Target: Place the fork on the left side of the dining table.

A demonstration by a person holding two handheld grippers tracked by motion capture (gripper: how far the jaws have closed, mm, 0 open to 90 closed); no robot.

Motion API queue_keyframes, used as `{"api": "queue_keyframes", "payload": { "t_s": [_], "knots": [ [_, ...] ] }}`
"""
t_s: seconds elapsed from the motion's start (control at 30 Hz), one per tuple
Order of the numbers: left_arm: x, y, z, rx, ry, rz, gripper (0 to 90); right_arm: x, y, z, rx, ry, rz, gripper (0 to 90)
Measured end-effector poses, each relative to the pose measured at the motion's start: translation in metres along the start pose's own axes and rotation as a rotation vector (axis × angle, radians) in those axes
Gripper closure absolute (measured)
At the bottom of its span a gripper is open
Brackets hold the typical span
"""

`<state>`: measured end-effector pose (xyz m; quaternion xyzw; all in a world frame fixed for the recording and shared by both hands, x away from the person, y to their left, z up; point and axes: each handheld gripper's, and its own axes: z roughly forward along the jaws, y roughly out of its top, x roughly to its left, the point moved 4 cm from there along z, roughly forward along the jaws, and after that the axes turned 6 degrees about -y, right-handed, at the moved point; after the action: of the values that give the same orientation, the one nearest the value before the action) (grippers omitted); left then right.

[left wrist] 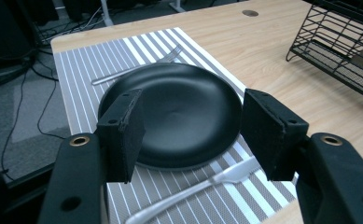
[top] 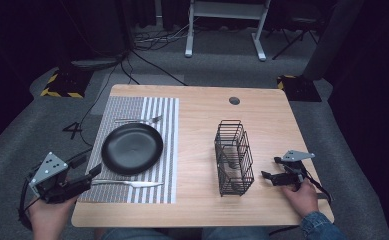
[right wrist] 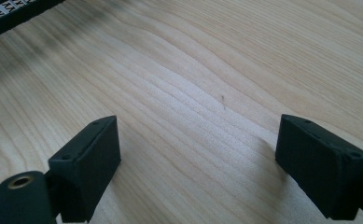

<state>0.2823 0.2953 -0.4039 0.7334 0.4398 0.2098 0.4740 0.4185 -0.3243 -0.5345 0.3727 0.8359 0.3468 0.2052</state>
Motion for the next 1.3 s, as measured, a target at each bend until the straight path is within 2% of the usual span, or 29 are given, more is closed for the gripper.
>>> {"api": "queue_keyframes", "payload": {
  "t_s": [0.13,0.23,0.3,0.43,0.57,0.6,0.73,0.87,1.07,1.17,1.23,1.27,1.3],
  "knots": [
    [-0.001,-0.014,-0.008,-0.029,0.004,-0.033,40.4,0.0,0.0,0.0,0.0,0.0,0.0,13.9],
    [-0.001,-0.023,-0.01,-0.012,-0.004,-0.048,39.1,0.0,0.0,0.0,0.0,0.0,0.0,13.9],
    [-0.001,-0.034,-0.009,-0.018,-0.03,-0.074,38.7,0.0,0.0,0.0,0.0,0.0,0.0,13.9],
    [0.002,-0.049,-0.005,0.004,-0.024,-0.083,38.7,0.0,0.0,0.0,0.0,0.0,0.0,13.9],
    [0.006,-0.067,-0.002,0.004,-0.044,-0.116,38.6,0.0,0.0,0.0,0.0,0.0,0.0,13.9],
    [0.008,-0.074,-0.001,0.007,-0.048,-0.114,38.4,0.0,0.0,0.0,0.0,0.0,0.0,13.9],
    [0.011,-0.084,0.001,0.015,-0.051,-0.096,37.9,0.0,0.0,0.0,0.0,0.0,0.0,13.9],
    [0.013,-0.096,0.006,0.046,-0.043,-0.076,37.7,0.0,0.0,0.0,0.0,0.0,0.0,13.9],
    [0.017,-0.113,0.014,0.063,-0.047,-0.084,37.4,0.0,0.0,0.0,0.0,0.0,0.0,13.9],
    [0.021,-0.122,0.018,0.068,-0.05,-0.105,36.5,0.0,0.0,0.0,0.0,0.0,0.0,13.9],
    [0.022,-0.126,0.021,0.08,-0.047,-0.093,35.8,0.0,0.0,0.0,0.0,0.0,0.0,13.9],
    [0.021,-0.129,0.024,0.1,-0.029,-0.069,34.6,0.0,0.0,0.0,0.0,0.0,0.0,13.9],
    [0.021,-0.129,0.024,0.1,-0.029,-0.069,33.7,0.0,0.0,0.0,0.0,0.0,0.0,13.9]
  ]
}}
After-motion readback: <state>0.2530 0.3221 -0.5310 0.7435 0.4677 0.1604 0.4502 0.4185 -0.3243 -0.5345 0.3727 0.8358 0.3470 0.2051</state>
